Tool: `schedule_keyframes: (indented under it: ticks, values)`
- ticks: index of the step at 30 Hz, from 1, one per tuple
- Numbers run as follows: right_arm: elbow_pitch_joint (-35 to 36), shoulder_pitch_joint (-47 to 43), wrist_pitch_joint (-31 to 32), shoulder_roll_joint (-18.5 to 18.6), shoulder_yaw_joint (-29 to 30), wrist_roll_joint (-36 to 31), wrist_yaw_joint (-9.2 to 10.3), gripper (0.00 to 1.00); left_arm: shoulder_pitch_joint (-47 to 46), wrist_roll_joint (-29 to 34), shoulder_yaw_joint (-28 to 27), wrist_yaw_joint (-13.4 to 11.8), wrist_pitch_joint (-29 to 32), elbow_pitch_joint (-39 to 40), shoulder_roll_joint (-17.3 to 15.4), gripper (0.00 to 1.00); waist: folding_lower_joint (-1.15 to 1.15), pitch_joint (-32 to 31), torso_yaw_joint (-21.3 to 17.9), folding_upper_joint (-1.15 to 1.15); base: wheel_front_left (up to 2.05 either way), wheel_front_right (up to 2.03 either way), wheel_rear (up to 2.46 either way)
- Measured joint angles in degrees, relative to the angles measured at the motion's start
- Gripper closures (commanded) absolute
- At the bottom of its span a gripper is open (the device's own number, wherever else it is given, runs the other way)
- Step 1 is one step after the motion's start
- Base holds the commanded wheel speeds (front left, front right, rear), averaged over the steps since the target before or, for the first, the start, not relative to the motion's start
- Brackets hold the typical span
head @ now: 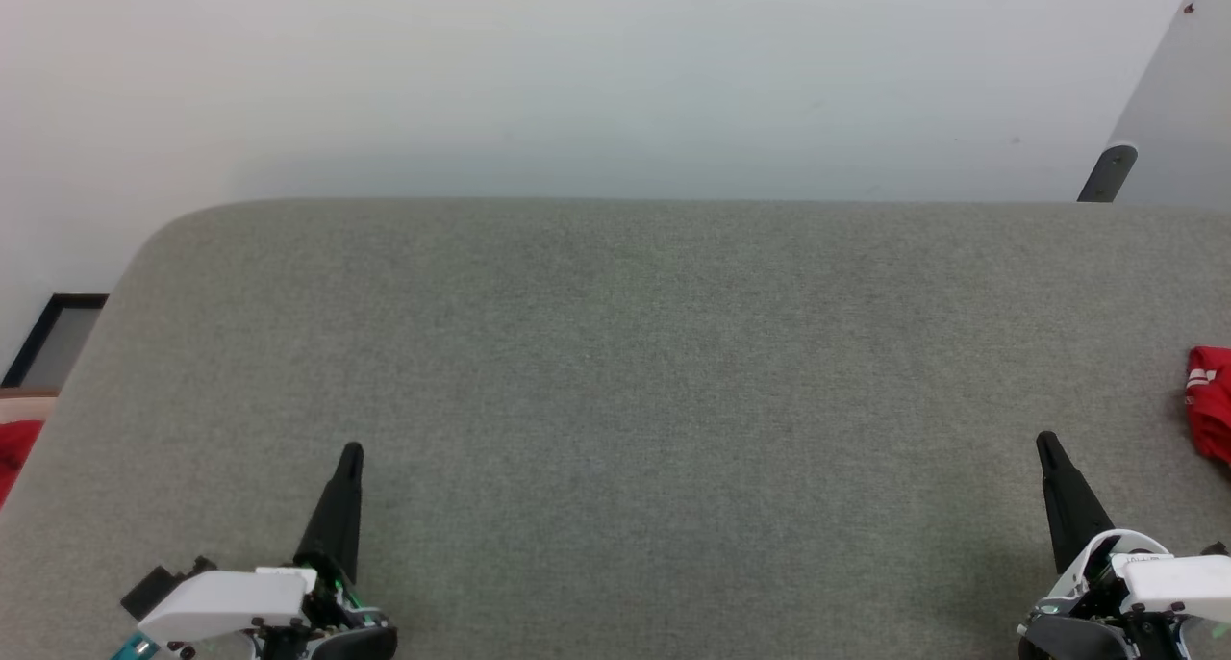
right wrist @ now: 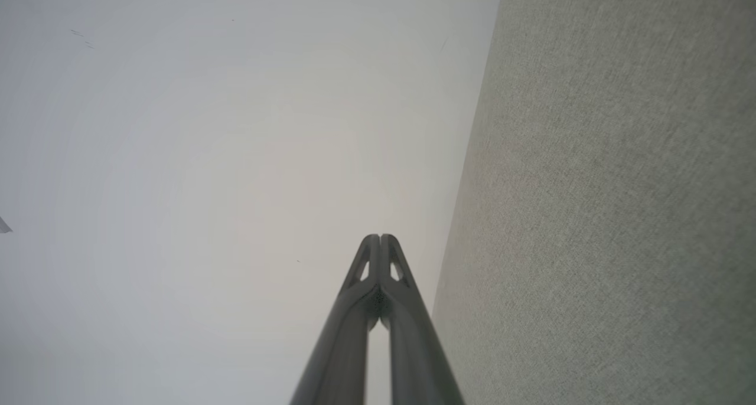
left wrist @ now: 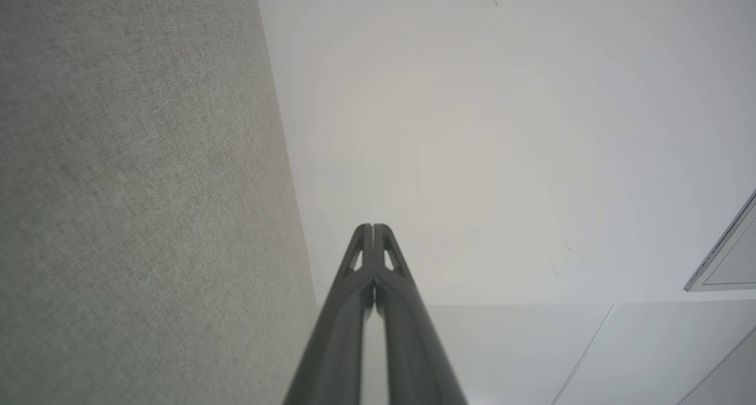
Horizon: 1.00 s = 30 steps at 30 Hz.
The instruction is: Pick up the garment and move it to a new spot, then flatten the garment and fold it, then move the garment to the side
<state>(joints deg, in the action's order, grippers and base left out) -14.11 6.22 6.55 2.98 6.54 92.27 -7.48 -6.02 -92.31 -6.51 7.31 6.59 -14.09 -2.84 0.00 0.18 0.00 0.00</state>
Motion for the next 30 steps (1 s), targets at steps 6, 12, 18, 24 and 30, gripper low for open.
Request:
schedule_keyframes:
  ticks: [6,12,18,24,30]
  values:
    - [0.0,0.0,0.0,0.0,0.0,0.0,0.0,1.0,0.0,0.0,-0.02,0.01,0.0,0.0,0.0,1.0,0.0,0.0,0.0,0.0,0.0,0.0,0.0]
    - [0.0,0.0,0.0,0.0,0.0,0.0,0.0,1.0,0.0,0.0,-0.01,0.0,0.0,0.0,0.0,1.0,0.0,0.0,0.0,0.0,0.0,0.0,0.0]
    - [0.0,0.0,0.0,0.0,0.0,0.0,0.0,1.0,0.0,0.0,-0.01,0.0,0.0,0.0,0.0,1.0,0.0,0.0,0.0,0.0,0.0,0.0,0.0]
    - [0.0,0.0,0.0,0.0,0.0,0.0,0.0,1.0,0.0,0.0,-0.01,0.0,0.0,0.0,0.0,1.0,0.0,0.0,0.0,0.0,0.0,0.0,0.0]
    - [0.0,0.0,0.0,0.0,0.0,0.0,0.0,1.0,0.0,0.0,0.0,0.0,0.0,0.0,0.0,1.0,0.0,0.0,0.0,0.0,0.0,0.0,0.0]
